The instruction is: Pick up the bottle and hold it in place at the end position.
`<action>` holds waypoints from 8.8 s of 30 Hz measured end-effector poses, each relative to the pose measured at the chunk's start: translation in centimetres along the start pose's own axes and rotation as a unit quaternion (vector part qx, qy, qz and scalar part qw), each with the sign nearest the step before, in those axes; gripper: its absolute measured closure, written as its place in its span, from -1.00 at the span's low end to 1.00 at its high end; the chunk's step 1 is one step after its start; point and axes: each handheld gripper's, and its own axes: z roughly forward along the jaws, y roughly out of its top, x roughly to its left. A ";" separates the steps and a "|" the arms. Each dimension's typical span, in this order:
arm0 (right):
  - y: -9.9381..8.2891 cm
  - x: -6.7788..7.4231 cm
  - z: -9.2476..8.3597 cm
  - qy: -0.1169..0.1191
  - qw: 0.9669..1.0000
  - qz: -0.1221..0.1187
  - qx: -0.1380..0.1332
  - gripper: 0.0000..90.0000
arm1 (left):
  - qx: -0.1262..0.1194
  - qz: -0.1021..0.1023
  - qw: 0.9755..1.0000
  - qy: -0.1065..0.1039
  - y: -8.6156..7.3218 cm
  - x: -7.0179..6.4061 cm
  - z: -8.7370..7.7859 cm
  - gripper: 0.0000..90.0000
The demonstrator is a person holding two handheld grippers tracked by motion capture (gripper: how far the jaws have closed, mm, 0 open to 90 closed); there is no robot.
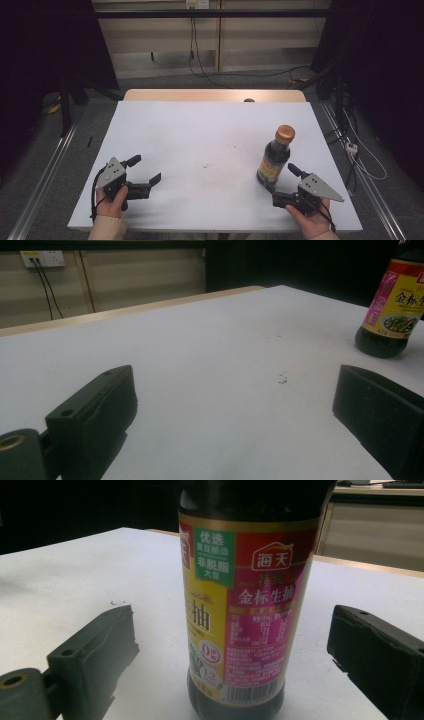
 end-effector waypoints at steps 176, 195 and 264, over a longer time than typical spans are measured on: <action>8.1 2.9 21.3 0.140 0.989 -0.035 0.011 -0.32 | -0.001 0.004 1.000 -0.024 0.1 -0.4 0.6 -0.91; 8.1 2.5 21.1 0.150 0.988 -0.023 0.024 -0.34 | 0.000 0.004 1.000 -0.025 0.1 -0.5 0.6 -0.91; 7.4 3.1 21.1 0.126 0.992 -0.013 0.028 -0.33 | 0.025 -0.018 0.999 -0.034 3.8 -0.5 5.0 -0.94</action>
